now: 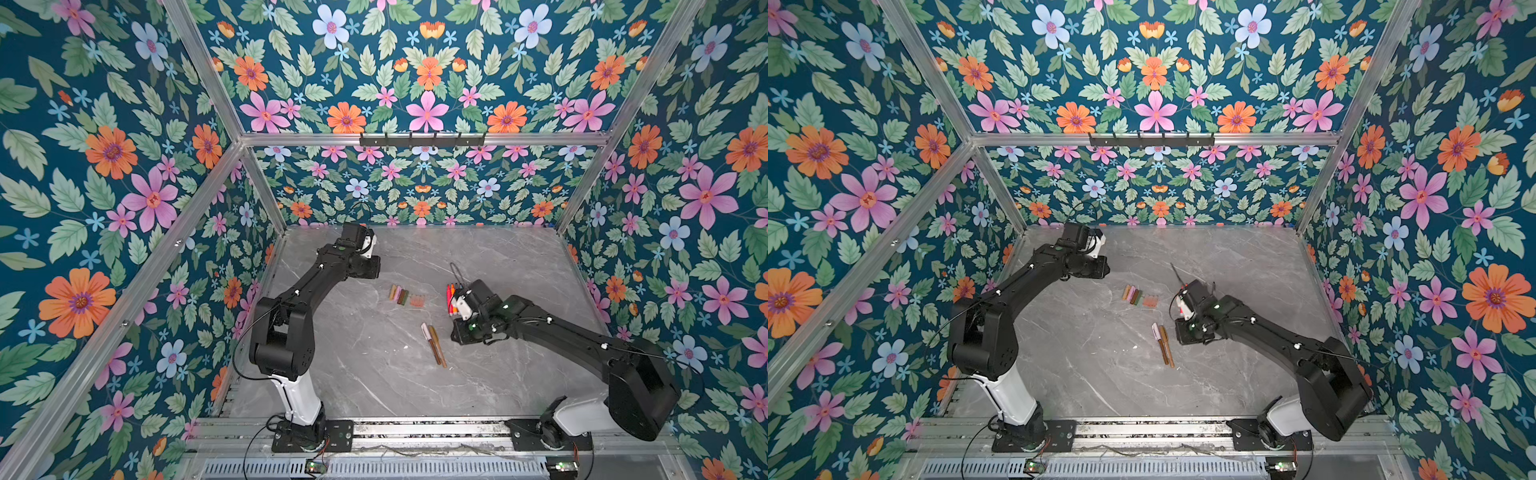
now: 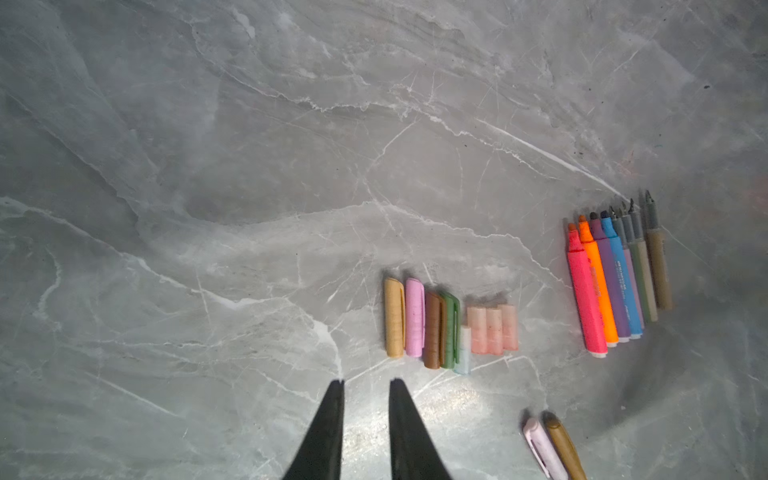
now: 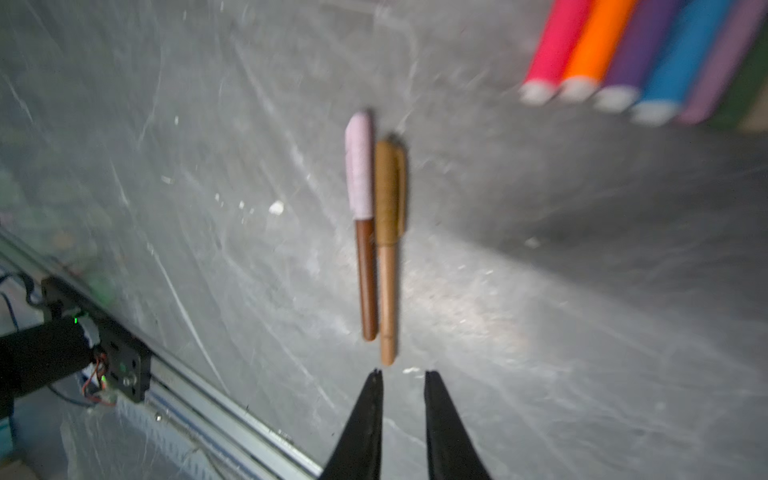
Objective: Open the pen caps
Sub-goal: 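Lower the right gripper onto the tan-capped pen and grasp it, then lift the tan pen toward center while the left gripper reaches for its cap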
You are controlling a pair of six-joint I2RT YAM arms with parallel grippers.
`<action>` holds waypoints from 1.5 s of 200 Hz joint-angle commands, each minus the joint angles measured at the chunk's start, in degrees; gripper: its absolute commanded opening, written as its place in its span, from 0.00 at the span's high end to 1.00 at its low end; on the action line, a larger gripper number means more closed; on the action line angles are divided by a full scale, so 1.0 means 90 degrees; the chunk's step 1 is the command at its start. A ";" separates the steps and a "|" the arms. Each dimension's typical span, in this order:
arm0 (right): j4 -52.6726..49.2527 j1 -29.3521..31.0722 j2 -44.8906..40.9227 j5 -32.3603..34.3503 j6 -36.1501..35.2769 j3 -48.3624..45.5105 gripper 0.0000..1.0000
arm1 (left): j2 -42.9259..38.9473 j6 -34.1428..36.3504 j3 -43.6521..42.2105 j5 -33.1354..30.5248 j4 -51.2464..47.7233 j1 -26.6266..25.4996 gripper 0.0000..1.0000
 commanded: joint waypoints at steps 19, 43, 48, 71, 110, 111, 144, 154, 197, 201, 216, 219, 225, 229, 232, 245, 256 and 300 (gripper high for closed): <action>0.0082 0.0764 0.0359 0.0411 0.0966 -0.0070 0.79 | 0.0041 0.0006 0.0010 0.0065 -0.0022 0.0006 0.77; 0.0127 0.0880 0.0600 0.0367 0.1188 -0.0140 0.79 | 0.0044 -0.0010 0.0011 0.0085 -0.0022 0.0008 0.77; 0.0137 0.0891 0.0640 0.0369 0.1214 -0.0151 0.79 | 0.0034 -0.0010 0.0008 0.0090 -0.0021 0.0007 0.77; 0.0125 0.0915 0.0791 0.0338 0.1259 -0.0144 0.79 | 0.0032 -0.0010 0.0008 0.0101 -0.0022 0.0001 0.77; -0.0063 0.0914 0.1003 0.0460 0.1315 -0.0001 0.79 | 0.0032 -0.0013 0.0000 0.0120 -0.0021 -0.0001 0.77; -0.0067 0.0909 0.1006 0.0462 0.1312 -0.0001 0.79 | 0.0032 -0.0017 0.0001 0.0121 -0.0021 -0.0001 0.77; -0.0210 0.0915 0.1214 0.0556 0.1354 0.0124 0.77 | 0.0022 -0.0019 0.0005 0.0132 -0.0011 0.0007 0.77; -0.0285 0.0917 0.1278 0.0591 0.1371 0.0195 0.77 | 0.0030 -0.0020 0.0011 0.0134 -0.0012 0.0007 0.77; -0.0547 0.0915 0.1708 0.0781 0.1435 0.0425 0.77 | 0.0032 -0.0027 0.0003 0.0168 -0.0012 0.0006 0.77; -0.0572 0.0910 0.1751 0.0794 0.1440 0.0445 0.77 | 0.0032 -0.0025 0.0003 0.0162 -0.0012 0.0004 0.77; -0.0656 0.0915 0.1831 0.0860 0.1481 0.0514 0.77 | 0.0032 -0.0023 0.0003 0.0164 -0.0012 0.0005 0.77; -0.0674 0.0915 0.1837 0.0878 0.1489 0.0530 0.77 | 0.0027 -0.0020 0.0003 0.0171 -0.0012 0.0008 0.77; -0.0701 0.0908 0.1877 0.0908 0.1511 0.0544 0.78 | 0.0032 -0.0033 0.0003 0.0173 -0.0012 0.0003 0.77; -0.0715 0.0914 0.1879 0.0920 0.1521 0.0555 0.77 | 0.0032 -0.0039 0.0003 0.0172 -0.0012 0.0005 0.77; -0.0729 0.0912 0.1893 0.0937 0.1528 0.0563 0.77 | 0.0032 -0.0032 0.0002 0.0177 -0.0007 0.0006 0.77; -0.0765 0.0913 0.1902 0.0999 0.1569 0.0578 0.78 | 0.0018 -0.0049 0.0012 0.0196 -0.0012 0.0000 0.77; -0.0770 0.0915 0.1934 0.1031 0.1582 0.0609 0.79 | -0.0033 -0.0067 0.0003 0.0221 0.0012 -0.0001 0.77; -0.0440 0.0868 0.1997 0.0694 0.1240 0.0678 0.83 | -0.0646 -0.0507 -0.0077 0.1114 0.0582 -0.0030 0.70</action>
